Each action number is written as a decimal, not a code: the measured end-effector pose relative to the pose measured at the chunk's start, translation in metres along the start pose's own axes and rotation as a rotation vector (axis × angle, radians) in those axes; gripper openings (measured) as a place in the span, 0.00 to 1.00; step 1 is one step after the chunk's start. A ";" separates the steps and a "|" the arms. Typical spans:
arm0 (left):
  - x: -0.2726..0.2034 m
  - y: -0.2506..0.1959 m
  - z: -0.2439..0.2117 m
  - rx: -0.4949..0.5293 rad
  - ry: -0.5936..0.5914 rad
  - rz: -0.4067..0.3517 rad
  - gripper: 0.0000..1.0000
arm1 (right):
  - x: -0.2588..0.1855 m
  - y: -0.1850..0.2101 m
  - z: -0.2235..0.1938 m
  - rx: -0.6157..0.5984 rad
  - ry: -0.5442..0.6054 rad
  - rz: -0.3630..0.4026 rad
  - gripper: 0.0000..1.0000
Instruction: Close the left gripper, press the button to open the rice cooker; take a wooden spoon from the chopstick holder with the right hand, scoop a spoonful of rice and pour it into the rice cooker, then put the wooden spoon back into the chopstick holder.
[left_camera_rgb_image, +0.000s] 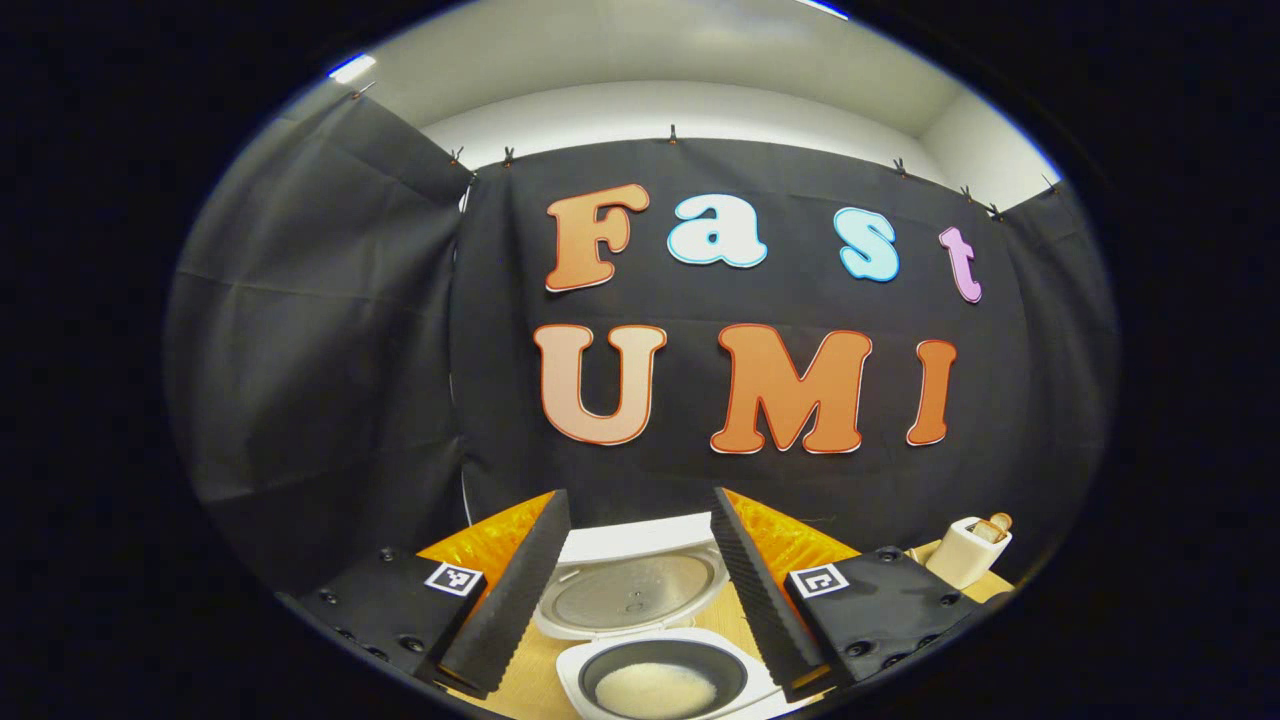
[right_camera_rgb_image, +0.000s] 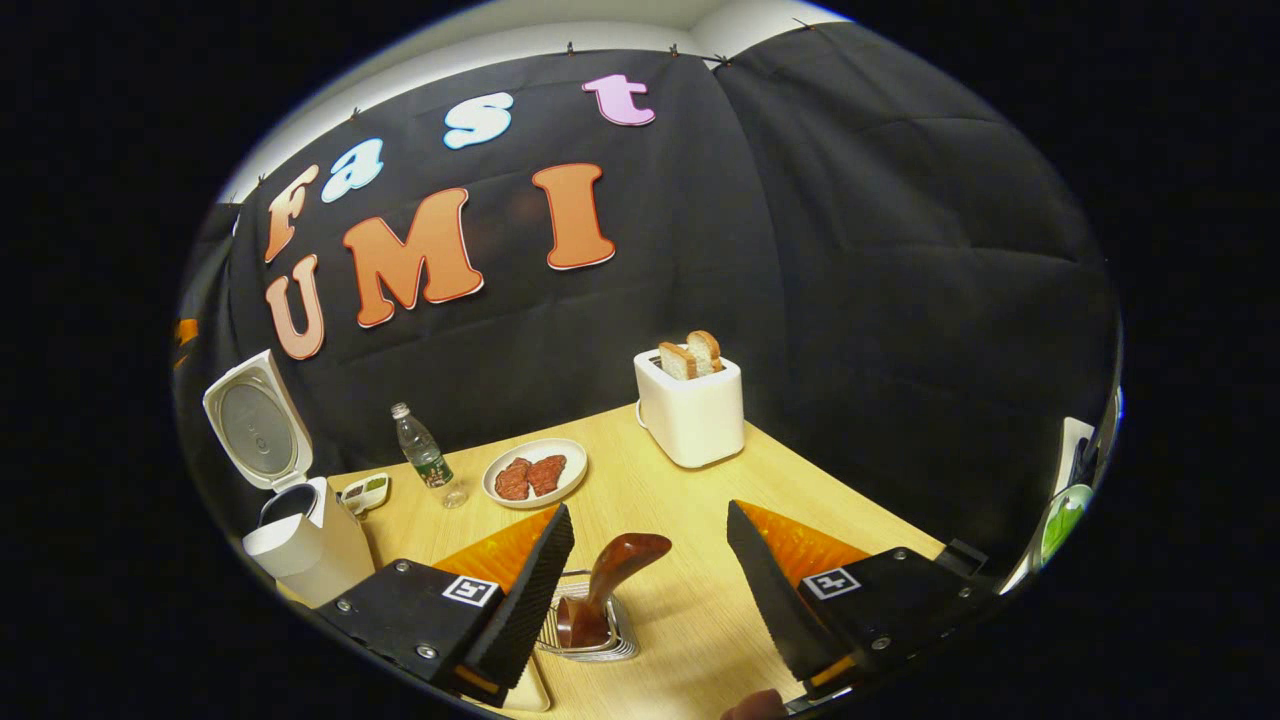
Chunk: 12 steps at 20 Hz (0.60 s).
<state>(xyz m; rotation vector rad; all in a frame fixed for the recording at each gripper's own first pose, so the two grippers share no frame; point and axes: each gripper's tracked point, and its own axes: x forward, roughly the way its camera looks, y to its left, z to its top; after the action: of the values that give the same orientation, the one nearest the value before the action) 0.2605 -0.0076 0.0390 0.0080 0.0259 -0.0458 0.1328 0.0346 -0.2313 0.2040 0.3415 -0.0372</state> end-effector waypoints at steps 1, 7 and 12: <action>0.012 -0.001 -0.001 0.008 0.006 0.003 0.96 | -0.002 -0.003 0.001 0.003 -0.002 -0.007 0.95; 0.080 -0.011 -0.034 -0.001 0.129 -0.018 0.96 | -0.010 -0.015 0.005 0.017 -0.005 -0.032 0.95; 0.115 -0.012 -0.067 0.052 0.214 0.003 0.99 | -0.014 -0.017 0.010 0.009 -0.005 -0.032 0.95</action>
<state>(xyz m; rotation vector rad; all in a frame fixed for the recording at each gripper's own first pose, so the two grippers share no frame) 0.3728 -0.0238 -0.0308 0.0646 0.2385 -0.0425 0.1213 0.0163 -0.2207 0.2072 0.3398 -0.0709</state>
